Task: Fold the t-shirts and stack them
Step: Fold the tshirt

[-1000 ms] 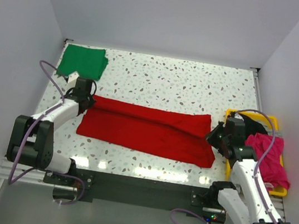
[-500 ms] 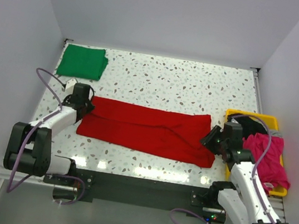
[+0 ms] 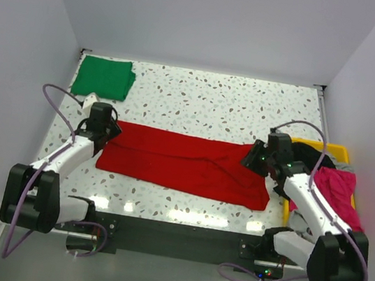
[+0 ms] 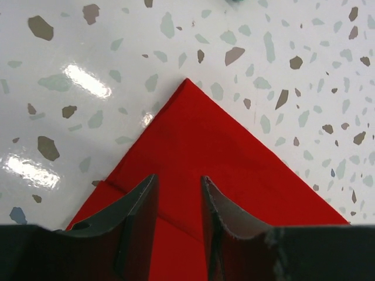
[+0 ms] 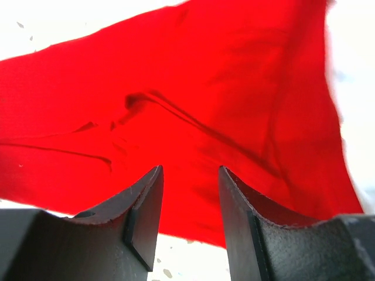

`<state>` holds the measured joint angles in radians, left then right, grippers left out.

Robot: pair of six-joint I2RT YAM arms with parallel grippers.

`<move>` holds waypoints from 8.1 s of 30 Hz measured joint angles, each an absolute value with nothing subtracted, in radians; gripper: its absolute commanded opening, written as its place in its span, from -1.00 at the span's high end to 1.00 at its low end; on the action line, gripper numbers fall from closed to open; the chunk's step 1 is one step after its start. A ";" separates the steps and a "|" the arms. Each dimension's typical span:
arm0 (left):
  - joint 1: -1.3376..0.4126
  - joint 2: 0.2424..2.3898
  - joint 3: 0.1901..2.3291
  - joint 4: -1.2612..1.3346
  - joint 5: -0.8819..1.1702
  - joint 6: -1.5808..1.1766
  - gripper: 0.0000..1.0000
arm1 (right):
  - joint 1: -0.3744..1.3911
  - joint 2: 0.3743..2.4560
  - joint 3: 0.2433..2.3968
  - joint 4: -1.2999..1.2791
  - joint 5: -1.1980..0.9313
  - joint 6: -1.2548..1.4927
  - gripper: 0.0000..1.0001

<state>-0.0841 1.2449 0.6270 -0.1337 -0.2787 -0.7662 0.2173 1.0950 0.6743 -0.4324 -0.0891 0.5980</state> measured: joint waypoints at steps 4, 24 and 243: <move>-0.104 1.253 0.630 -0.135 -0.246 -0.765 0.25 | 0.353 1.255 0.770 -0.373 -0.003 0.578 0.06; -0.139 1.236 0.638 -0.135 -0.159 -0.737 0.27 | 0.528 1.509 0.839 -0.187 0.193 0.492 0.22; -1.059 1.413 0.577 -0.108 -0.286 -1.110 0.57 | 0.471 2.199 1.724 -0.471 0.037 0.466 0.32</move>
